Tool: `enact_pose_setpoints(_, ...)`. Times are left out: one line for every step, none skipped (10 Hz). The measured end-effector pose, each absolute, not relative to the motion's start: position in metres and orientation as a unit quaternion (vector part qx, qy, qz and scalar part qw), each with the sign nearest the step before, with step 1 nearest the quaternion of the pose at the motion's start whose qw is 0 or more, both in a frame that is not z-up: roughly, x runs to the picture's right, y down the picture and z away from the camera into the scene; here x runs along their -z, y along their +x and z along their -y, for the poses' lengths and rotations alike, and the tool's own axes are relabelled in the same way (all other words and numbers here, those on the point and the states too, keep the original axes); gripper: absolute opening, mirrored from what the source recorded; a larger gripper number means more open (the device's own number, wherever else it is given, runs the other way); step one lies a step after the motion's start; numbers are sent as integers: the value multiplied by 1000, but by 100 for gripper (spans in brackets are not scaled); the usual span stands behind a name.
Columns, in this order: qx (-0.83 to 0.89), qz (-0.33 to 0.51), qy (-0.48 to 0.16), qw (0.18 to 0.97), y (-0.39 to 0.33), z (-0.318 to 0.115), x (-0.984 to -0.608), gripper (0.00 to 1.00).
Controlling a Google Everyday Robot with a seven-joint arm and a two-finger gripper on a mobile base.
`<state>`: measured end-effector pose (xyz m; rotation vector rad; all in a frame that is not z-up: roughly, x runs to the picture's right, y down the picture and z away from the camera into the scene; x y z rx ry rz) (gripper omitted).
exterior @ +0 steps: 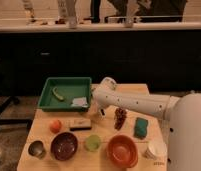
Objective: Wipe purple bowl with brush
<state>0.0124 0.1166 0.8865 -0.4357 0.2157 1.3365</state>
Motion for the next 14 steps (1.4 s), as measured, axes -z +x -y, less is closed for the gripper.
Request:
enact_pose_setpoints(-613, -94, -197, 759, 12, -113, -883, 0)
enact_pose_setpoints(-613, -88, -195, 761, 11, -110, -880, 0)
enact_pose_setpoints(-613, -83, -193, 762, 10, -107, -877, 0)
enact_pose_setpoints(-612, -75, -189, 764, 9, -103, -872, 0)
enact_pose_setpoints(-612, -64, -185, 766, 7, -97, -864, 0)
enact_pose_setpoints(-611, -56, -182, 768, 5, -92, -859, 0)
enact_pose_setpoints(-610, -48, -179, 770, 4, -88, -853, 0)
enact_pose_setpoints(-609, -34, -173, 773, 1, -80, -843, 0)
enact_pose_setpoints(-608, -26, -170, 775, -1, -76, -838, 0)
enact_pose_setpoints(-608, -18, -166, 776, -2, -72, -832, 0)
enact_pose_setpoints(-607, -8, -160, 778, -3, -66, -825, 0)
enact_pose_setpoints(-607, 0, -156, 779, -3, -62, -819, 0)
enact_pose_setpoints(-607, 9, -151, 780, -3, -58, -814, 0)
enact_pose_setpoints(-607, 18, -146, 781, -4, -54, -808, 0)
